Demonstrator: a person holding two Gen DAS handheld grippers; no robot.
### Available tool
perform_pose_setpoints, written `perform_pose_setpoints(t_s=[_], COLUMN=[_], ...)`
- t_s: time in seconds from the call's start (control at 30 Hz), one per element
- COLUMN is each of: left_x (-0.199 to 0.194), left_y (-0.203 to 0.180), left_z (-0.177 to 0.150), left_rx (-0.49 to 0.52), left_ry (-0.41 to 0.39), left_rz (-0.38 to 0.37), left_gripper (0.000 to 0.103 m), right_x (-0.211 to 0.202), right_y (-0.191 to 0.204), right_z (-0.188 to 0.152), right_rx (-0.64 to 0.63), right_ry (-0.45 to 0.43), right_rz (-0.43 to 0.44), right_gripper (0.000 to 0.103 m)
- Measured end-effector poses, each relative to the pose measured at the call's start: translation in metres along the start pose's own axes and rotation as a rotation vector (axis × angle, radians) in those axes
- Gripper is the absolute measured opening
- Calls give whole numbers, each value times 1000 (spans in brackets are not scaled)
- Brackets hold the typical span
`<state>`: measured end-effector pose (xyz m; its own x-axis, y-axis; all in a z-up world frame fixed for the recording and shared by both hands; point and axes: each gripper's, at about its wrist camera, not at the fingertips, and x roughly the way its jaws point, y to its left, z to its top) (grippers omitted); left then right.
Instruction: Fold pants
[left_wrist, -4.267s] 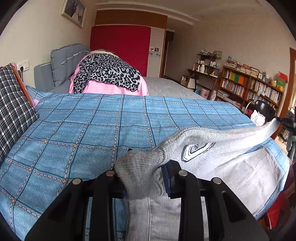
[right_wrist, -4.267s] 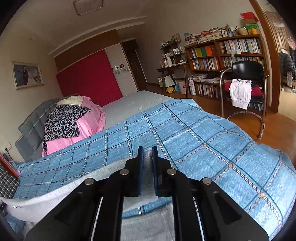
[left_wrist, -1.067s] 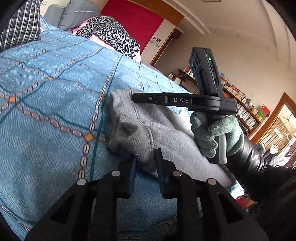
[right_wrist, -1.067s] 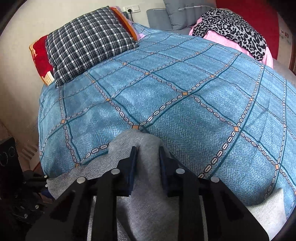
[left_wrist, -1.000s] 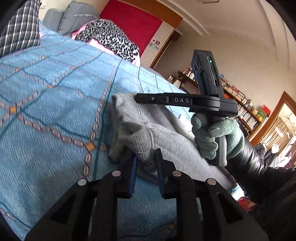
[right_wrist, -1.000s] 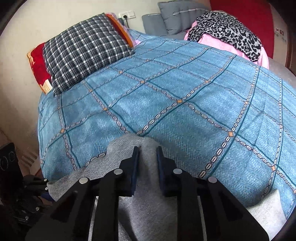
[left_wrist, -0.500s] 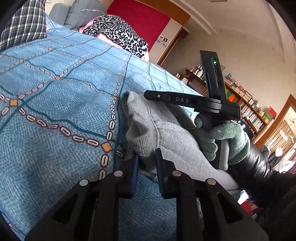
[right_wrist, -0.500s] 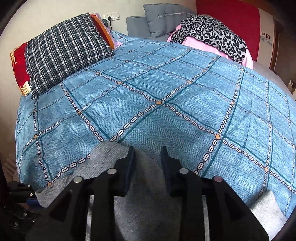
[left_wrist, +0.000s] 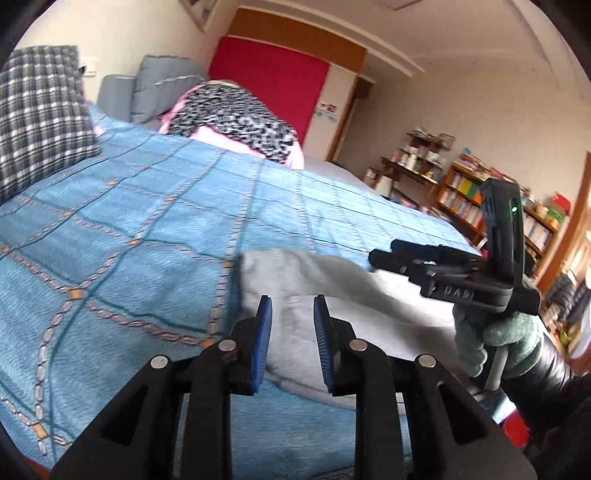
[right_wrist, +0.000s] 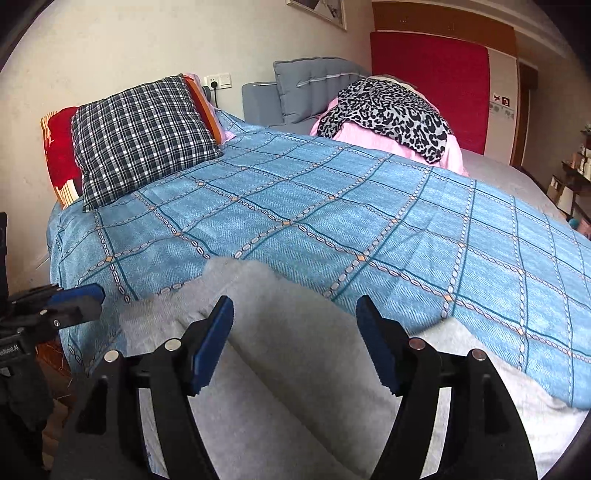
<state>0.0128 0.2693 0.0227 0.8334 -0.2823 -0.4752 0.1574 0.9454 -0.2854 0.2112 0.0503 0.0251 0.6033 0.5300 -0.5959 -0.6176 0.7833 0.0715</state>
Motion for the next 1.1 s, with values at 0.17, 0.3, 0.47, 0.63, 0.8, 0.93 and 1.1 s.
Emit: perform_pose_setpoints(t_s=[0.17, 0.3, 0.47, 0.63, 0.8, 0.93, 1.1], left_x=[26, 46, 67, 71, 68, 64, 88], left_y=[-34, -45, -39, -46, -63, -94, -135], left_z=[-5, -14, -31, -42, -27, -18, -30], left_rx=[93, 115, 82, 136, 167, 208, 286], left_ry=[70, 127, 210, 227, 230, 182, 234], left_rz=[-12, 0, 64, 119, 150, 88, 14], left_gripper=[23, 23, 23, 23, 24, 48, 53], right_x=[-32, -58, -76, -74, -88, -107, -148], right_y=[-22, -44, -54, -58, -49, -61, -91], right_z=[-37, -62, -95, -133, -142, -149, -166], right_rx=[66, 165, 207, 240, 190, 250, 332], right_ry=[-8, -19, -10, 45, -12, -61, -124], right_rz=[-73, -110, -153, -151, -166, -178, -305], right_gripper=[70, 71, 71, 72, 73, 73, 73])
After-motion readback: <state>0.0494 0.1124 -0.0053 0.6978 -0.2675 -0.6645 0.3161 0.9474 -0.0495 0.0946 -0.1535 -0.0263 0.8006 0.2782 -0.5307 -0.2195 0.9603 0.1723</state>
